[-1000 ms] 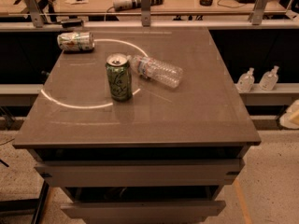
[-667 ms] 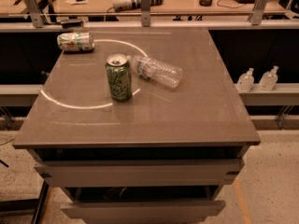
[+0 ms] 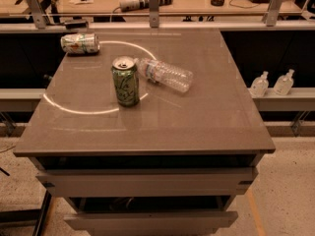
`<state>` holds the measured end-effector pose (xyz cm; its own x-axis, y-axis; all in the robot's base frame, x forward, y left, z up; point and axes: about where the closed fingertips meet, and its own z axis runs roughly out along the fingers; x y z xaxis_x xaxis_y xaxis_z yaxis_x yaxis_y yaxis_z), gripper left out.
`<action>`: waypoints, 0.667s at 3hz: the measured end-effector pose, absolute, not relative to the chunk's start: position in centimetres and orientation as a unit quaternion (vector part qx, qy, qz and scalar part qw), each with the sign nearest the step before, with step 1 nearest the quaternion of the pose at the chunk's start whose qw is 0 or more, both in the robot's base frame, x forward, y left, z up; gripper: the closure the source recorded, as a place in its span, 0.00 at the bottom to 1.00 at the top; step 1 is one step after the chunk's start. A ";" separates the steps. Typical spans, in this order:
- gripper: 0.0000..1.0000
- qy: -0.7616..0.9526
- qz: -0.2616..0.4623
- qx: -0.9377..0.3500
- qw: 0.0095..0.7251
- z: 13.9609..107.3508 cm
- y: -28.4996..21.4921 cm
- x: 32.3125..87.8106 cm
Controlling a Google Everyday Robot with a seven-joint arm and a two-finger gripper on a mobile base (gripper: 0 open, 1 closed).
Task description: Knock coke can over
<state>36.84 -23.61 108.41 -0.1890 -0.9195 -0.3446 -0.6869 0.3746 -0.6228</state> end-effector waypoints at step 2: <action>0.00 0.735 -0.185 -0.521 0.393 111.5 -24.9 37.1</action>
Offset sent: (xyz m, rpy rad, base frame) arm 0.0190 -0.0606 0.0593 0.0980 -0.2363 -0.0230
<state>37.13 -24.89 111.50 -0.1491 -0.9107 -0.3852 -0.6200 0.3896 -0.6811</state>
